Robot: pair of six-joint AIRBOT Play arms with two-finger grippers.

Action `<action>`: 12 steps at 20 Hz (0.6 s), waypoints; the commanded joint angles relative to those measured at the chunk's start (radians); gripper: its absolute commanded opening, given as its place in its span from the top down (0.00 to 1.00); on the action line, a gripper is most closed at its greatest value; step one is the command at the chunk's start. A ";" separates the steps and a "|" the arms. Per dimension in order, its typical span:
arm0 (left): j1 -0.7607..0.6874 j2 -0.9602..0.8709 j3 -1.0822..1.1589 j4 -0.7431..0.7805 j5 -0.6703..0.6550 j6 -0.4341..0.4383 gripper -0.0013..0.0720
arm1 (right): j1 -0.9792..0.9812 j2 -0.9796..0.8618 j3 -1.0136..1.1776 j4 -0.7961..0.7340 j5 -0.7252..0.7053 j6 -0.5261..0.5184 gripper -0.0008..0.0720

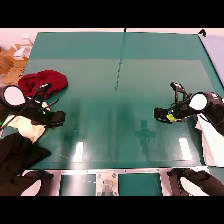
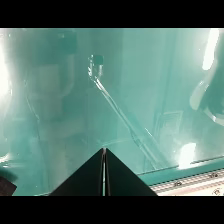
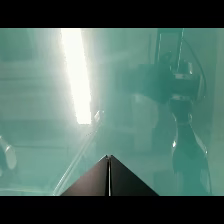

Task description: Fold the shirts.

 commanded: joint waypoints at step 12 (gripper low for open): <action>0.000 0.001 0.000 0.000 0.000 0.000 0.95 | 0.001 0.000 0.000 0.000 -0.021 0.000 0.97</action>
